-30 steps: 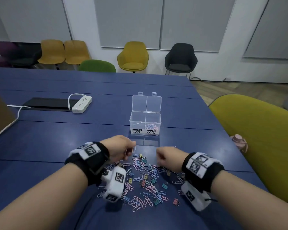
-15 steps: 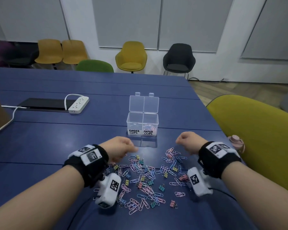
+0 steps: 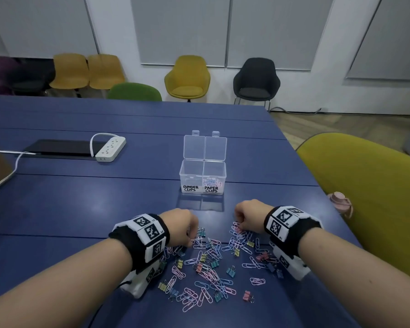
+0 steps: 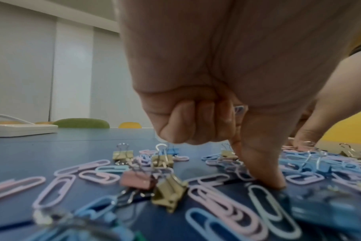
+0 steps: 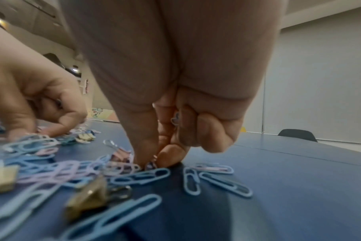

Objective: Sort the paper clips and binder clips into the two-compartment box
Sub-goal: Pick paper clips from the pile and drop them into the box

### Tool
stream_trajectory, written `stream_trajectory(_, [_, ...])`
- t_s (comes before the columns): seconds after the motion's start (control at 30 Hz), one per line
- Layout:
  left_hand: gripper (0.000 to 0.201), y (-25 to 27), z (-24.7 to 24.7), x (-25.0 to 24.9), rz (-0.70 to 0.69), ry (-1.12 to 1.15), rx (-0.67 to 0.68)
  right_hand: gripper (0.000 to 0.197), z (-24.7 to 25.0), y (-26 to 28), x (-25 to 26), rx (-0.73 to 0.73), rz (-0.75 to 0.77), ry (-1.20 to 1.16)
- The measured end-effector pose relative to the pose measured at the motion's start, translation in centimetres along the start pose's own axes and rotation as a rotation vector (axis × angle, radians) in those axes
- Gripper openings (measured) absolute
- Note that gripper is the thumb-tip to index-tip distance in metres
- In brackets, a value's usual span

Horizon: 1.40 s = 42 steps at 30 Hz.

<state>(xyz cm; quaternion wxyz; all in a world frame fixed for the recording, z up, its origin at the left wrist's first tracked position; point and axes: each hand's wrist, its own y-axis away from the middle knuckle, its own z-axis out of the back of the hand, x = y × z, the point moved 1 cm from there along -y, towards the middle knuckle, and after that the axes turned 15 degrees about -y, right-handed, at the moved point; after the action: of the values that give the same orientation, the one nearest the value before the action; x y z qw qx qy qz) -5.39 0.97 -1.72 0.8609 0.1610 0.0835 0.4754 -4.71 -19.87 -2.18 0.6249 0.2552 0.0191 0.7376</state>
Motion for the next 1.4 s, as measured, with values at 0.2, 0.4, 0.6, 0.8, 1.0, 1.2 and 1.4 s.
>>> stream_trajectory(0.2, [0.016, 0.1, -0.1, -0.3, -0.015, -0.051, 0.013, 0.028, -1.1, 0.9, 0.6, 0.049, 0.013, -0.036])
stream_trajectory(0.4, [0.005, 0.9, 0.9, 0.4, 0.032, 0.067, 0.034, 0.029, -1.0, 1.5, 1.1, 0.005, 0.057, -0.131])
stream_trajectory(0.6, [0.013, 2.2, 0.8, 2.6, 0.109, 1.401, 0.125, 0.013, -0.1, 2.9, -1.0, 0.02, 0.037, -1.282])
stream_trajectory(0.8, [0.01, 2.3, -0.1, 2.0, -0.034, 2.021, 0.108, 0.015, -0.1, 3.7, -2.8, -0.052, 0.048, -2.151])
stream_trajectory(1.0, [0.031, 1.0, -0.8, 0.5, 0.09, 2.042, 0.094, 0.027, -0.4, 4.6, -4.1, -0.134, -0.153, -2.203])
stream_trajectory(1.2, [0.028, 0.4, -1.0, -0.3, 0.266, 1.791, 0.217, 0.019, -0.6, 5.6, -5.1, -0.165, -0.279, -1.573])
stream_trajectory(1.4, [0.018, 0.7, -0.3, -1.2, 0.289, 1.538, 0.199, 0.017, 0.8, 7.2, -5.6, -0.185, -0.361, -0.881])
